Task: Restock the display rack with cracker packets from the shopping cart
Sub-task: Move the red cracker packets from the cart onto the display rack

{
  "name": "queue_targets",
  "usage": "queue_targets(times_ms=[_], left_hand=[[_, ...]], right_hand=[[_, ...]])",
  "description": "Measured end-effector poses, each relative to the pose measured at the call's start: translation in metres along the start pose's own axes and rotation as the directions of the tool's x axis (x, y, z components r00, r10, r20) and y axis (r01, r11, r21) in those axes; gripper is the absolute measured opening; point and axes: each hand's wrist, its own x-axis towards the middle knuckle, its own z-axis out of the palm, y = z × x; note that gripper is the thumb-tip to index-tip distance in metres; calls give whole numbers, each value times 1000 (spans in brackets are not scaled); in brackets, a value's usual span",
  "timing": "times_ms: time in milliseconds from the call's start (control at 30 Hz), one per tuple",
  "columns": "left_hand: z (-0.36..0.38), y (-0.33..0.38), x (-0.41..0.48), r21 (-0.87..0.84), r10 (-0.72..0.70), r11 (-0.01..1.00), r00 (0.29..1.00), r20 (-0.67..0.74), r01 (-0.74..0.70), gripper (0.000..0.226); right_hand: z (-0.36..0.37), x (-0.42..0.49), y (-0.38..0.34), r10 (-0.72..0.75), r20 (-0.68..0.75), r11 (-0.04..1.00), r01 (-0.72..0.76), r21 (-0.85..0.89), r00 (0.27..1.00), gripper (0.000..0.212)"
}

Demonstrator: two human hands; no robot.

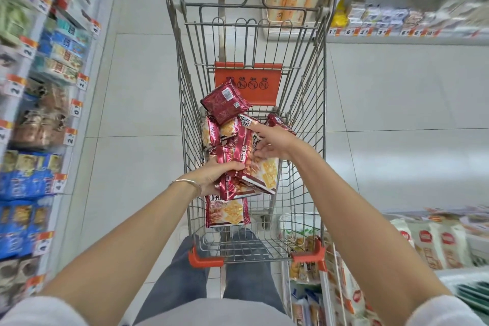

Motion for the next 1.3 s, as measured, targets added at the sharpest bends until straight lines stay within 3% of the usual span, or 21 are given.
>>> queue_targets(times_ms=[67, 133, 233, 300, 367, 467, 600, 667, 767, 867, 1000, 1167, 1233, 1300], left_hand=[[-6, -5, 3, -59, 25, 998, 1000, -13, -25, 108], [-10, -11, 7, -103, 20, 994, 1000, -20, -22, 116], [-7, -11, 3, -180, 16, 984, 999, 32, -10, 85], [-6, -7, -3, -222, 4, 975, 996, 89, 16, 66], [-6, -6, -7, -237, -5, 971, 991, 134, 37, 55], [-2, -2, -12, -147, -24, 988, 982, 186, 52, 59], [4, -1, -9, -71, -47, 995, 976, 213, 63, 104], [11, 0, -10, -82, -34, 996, 992, 118, 44, 116], [14, 4, -4, -30, -4, 1000, 996, -92, 2, 96], [-3, -2, 29, 106, 36, 994, 983, -178, -17, 116], [43, 33, -31, 298, 157, 947, 982, -100, -121, 139], [58, 50, -31, 341, 239, 911, 971, 25, -233, 145], [77, 57, -62, 349, 266, 893, 959, 101, -285, 132], [101, 62, -104, 361, 303, 868, 940, 157, -340, 134]], right_hand=[[-5, -1, 10, -65, 49, 996, 61, 69, 997, 51], [-8, 1, 25, -198, -59, 980, 199, 3, 978, 53], [-15, 3, 49, -263, -336, 964, 262, -47, 905, 69], [-19, 2, 68, -151, -285, 988, 146, -40, 946, 95], [-21, 4, 85, -19, -92, 999, 16, -34, 996, 113], [-16, 8, 95, 31, 108, 999, -35, 29, 994, 100], [-4, 6, 93, -35, 164, 999, 32, 26, 986, 83], [-2, 2, 91, -45, 136, 999, 44, 11, 990, 91], [-5, -2, 91, -26, 20, 1000, 26, -18, 999, 113], [-9, -14, 92, -44, -16, 999, 44, 20, 999, 109], [-15, -55, 86, -115, -52, 991, 118, 70, 992, 90], [-21, -116, 88, -182, -234, 965, 219, 142, 955, 103], [-16, -155, 86, -201, -295, 956, 252, 149, 934, 86], [-9, -197, 87, -207, -361, 945, 282, 168, 909, 58]])
